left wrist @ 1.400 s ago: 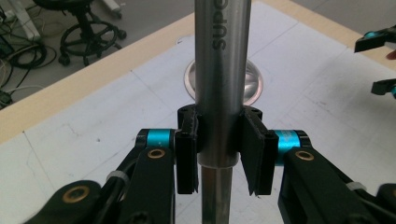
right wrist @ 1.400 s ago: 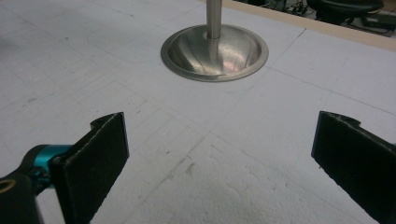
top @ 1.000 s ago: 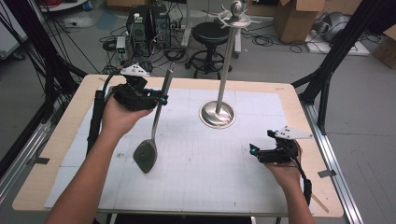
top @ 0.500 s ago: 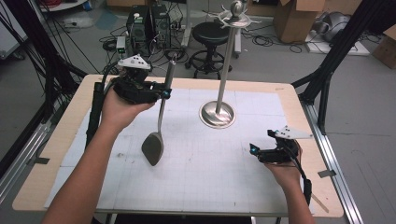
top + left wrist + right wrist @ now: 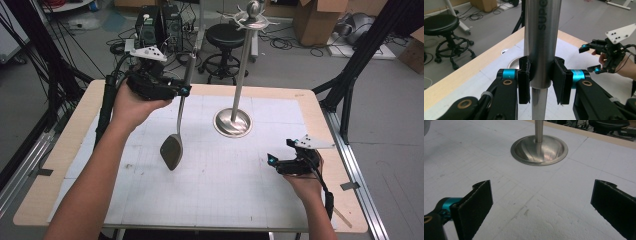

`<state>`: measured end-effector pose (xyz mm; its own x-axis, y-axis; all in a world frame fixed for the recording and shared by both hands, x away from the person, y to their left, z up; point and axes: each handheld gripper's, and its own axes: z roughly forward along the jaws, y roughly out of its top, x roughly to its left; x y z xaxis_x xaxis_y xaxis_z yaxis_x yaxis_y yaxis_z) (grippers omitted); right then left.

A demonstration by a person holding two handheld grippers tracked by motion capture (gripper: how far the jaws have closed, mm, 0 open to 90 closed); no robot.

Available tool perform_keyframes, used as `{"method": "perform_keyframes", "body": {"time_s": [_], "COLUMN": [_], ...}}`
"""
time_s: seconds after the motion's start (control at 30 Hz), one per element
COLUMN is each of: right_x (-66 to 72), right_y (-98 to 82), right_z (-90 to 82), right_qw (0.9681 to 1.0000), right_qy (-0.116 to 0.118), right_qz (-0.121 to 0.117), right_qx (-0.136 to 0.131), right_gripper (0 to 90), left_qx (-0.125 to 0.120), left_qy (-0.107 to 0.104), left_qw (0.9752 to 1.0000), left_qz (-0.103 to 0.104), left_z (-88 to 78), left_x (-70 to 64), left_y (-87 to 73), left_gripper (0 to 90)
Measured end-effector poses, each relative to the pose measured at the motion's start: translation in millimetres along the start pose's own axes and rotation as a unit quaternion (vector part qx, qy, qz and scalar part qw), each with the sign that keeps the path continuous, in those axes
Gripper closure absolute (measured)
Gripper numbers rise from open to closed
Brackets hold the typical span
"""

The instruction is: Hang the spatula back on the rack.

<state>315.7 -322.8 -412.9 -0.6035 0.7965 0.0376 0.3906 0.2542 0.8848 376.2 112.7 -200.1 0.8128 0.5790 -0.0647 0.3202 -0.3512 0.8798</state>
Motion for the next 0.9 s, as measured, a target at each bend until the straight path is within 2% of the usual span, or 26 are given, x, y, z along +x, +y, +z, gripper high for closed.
{"method": "perform_keyframes", "body": {"time_s": [0.13,0.3,0.43,0.6,0.9], "right_x": [0.1,-0.5,-0.3,-0.5,-0.1], "right_y": [-0.2,-0.1,-0.2,-0.2,-0.1], "right_z": [0.3,-0.4,0.1,-0.1,-0.2], "right_qw": [1.0,1.0,1.0,1.0,1.0], "right_qy": [0.003,0.002,0.002,0.002,0.004], "right_qz": [0.001,0.002,0.001,-0.001,0.0], "right_qx": [0.003,0.0,0.001,0.0,-0.001], "right_gripper": [2.8,2.8,2.8,2.8,2.8], "left_qx": [-0.001,-0.005,-0.005,-0.011,-0.002], "left_qy": [-0.006,-0.018,-0.017,-0.024,-0.016], "left_qw": [1.0,0.9998,0.9998,0.9995,0.9995], "left_qz": [0.0,0.011,0.013,0.014,0.027], "left_z": [2.2,2.3,3.7,5.3,10.6], "left_x": [1.3,1.3,1.9,1.0,-5.8], "left_y": [8.4,19.5,28.7,42.4,55.4], "left_gripper": [69.1,69.0,69.1,69.1,69.0]}}
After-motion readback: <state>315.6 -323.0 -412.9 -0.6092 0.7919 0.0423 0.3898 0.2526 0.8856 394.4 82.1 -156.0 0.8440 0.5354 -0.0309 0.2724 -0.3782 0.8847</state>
